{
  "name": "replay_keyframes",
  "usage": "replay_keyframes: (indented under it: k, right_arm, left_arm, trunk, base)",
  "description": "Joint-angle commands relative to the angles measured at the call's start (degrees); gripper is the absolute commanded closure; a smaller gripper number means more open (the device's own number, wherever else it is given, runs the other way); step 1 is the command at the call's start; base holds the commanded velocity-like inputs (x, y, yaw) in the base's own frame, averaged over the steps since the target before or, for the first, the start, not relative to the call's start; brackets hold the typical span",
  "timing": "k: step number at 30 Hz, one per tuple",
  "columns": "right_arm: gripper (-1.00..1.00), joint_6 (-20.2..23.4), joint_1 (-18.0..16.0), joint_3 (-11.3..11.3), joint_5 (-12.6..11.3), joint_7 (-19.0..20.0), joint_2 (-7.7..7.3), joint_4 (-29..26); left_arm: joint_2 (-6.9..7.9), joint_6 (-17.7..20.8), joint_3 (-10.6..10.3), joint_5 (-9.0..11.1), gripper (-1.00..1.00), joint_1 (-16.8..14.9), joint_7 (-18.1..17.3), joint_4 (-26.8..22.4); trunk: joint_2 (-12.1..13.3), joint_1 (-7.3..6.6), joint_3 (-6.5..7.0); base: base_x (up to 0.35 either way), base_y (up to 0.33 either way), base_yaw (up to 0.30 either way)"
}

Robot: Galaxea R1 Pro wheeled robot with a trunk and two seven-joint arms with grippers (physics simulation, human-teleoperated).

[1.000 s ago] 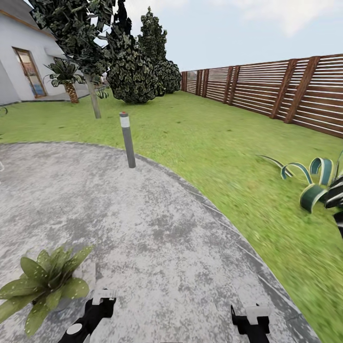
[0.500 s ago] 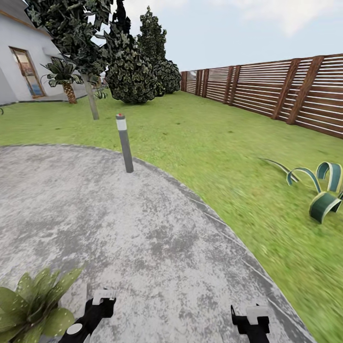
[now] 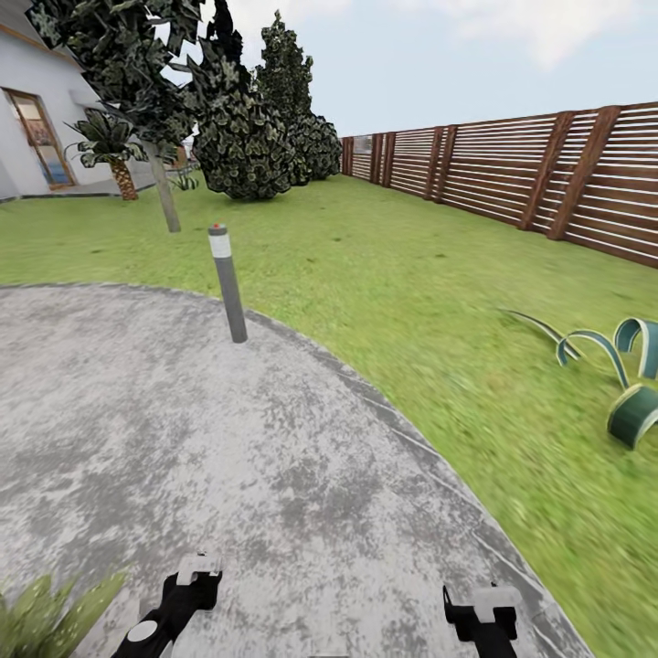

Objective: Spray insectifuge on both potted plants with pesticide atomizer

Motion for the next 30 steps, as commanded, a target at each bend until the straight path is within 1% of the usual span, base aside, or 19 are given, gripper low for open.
replay_keyframes:
  k: [1,14,30]
  right_arm:
    - [-1.0,-0.2,-0.1,-0.3,0.6,-0.3,0.03,0.0]
    - [-1.0,-0.2,-0.1,-0.3,0.7,-0.2,0.05,0.1]
    - [-1.0,-0.2,0.0,-0.3,0.8,-0.2,0.05,0.1]
  left_arm:
    - [0.01,-0.2,0.0,0.2,1.0,0.0,-0.3,0.0]
    - [0.02,-0.2,0.0,0.2,1.0,0.0,-0.3,0.0]
    - [-0.05,-0.2,0.0,0.2,1.0,0.0,-0.3,0.0]
  trunk:
    - [0.0,0.02,-0.05]
    - [0.0,0.02,-0.05]
    - [0.0,0.02,-0.05]
  base:
    - [0.339,0.0,0.0]
    - [0.339,-0.07,0.0]
    - [0.339,-0.005,0.0]
